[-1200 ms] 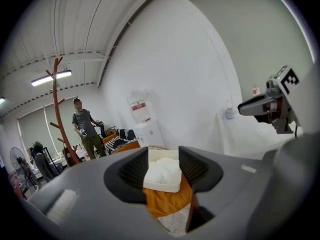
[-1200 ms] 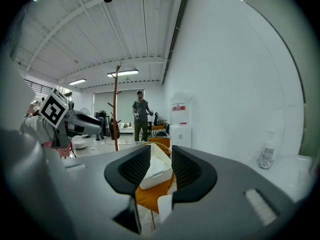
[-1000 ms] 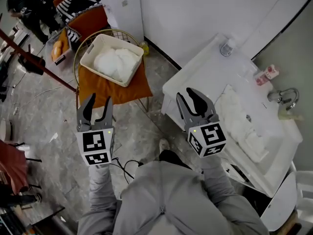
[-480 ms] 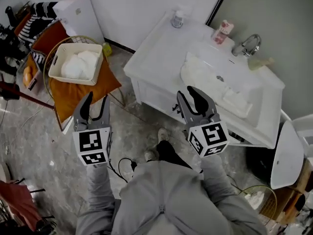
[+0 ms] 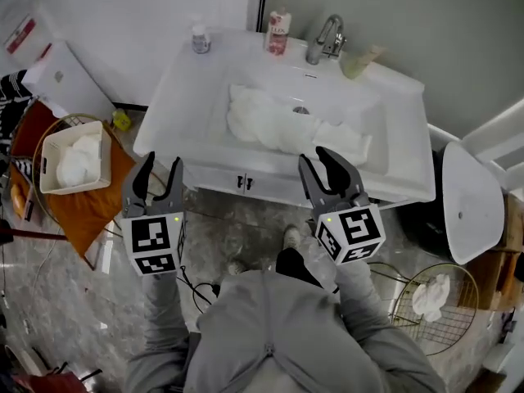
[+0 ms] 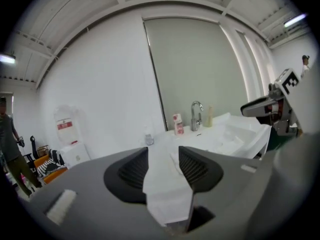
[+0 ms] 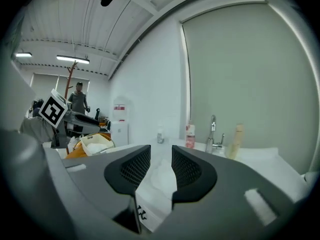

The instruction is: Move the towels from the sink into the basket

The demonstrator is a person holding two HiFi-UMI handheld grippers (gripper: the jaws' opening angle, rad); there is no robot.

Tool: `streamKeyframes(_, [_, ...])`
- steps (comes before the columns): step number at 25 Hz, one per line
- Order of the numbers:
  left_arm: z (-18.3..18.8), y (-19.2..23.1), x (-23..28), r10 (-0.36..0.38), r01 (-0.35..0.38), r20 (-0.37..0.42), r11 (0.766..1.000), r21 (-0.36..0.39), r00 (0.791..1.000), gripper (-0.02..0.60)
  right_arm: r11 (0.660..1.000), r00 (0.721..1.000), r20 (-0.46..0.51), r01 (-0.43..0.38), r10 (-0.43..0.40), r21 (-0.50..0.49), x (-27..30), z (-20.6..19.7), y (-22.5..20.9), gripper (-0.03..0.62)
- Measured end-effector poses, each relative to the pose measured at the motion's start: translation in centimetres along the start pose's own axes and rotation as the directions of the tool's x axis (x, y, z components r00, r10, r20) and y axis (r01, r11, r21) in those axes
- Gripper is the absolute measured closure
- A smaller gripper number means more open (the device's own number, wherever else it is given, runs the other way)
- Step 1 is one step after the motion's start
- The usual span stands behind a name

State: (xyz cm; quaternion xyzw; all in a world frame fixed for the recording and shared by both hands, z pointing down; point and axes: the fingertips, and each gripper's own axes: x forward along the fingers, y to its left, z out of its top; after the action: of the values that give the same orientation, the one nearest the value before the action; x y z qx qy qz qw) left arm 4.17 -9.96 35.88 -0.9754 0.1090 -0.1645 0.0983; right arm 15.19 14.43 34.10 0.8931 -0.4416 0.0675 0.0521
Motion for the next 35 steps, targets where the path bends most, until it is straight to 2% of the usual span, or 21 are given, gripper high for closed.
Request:
streamKeyframes(5, [3.5,-5.6,4.5,-0.057,0.055,0.032,0.997,0.054,0.998,0.337,0.997,0.997,0.005,0.079,-0.079,0.011,-2.0,-1.3,-7.4,0.482])
streamKeyframes(15, [7.1,-15.6,12.0,-0.076,0.077,-0.009,0.993,0.09,0.997,0.337,0.996,0.995,-0.062,0.083,-0.082,0.025,-2.2,-4.8,-20.9,0.48])
streamKeyframes(22, [7.1,-18.4,15.4,-0.081,0.088,-0.07,0.991,0.101,0.994,0.337,0.997,0.989,-0.138,0.052,-0.043,0.059,-1.1,-7.4,-24.9,0.48])
streamKeyframes(25, [6.5,-19.0,17.3,-0.107,0.119,-0.11,0.987,0.111,0.988,0.337,0.996,0.983,-0.18,0.037,-0.022,0.08,-0.3,-8.7,-25.8,0.48])
streamKeyframes(28, [4.8,-20.0,19.7,-0.19,0.213,-0.185,0.971,0.111,0.964,0.337,0.996,0.974,-0.226,0.033,-0.013,0.084,0.9,-10.3,-26.4,0.479])
streamKeyframes(29, [3.8,-20.3,20.5,-0.223,0.25,-0.223,0.963,0.105,0.949,0.334,0.996,0.969,-0.249,0.034,-0.014,0.079,1.3,-11.0,-26.6,0.479])
streamKeyframes(31, [2.0,-20.8,22.0,-0.271,0.311,-0.294,0.945,0.097,0.917,0.327,0.997,0.953,-0.304,0.028,-0.003,0.077,2.4,-12.6,-26.7,0.427])
streamKeyframes(35, [-0.3,-21.5,25.2,-0.312,0.383,-0.38,0.915,0.126,0.871,0.302,0.997,0.91,-0.411,-0.022,0.051,0.075,4.1,-15.3,-26.2,0.392])
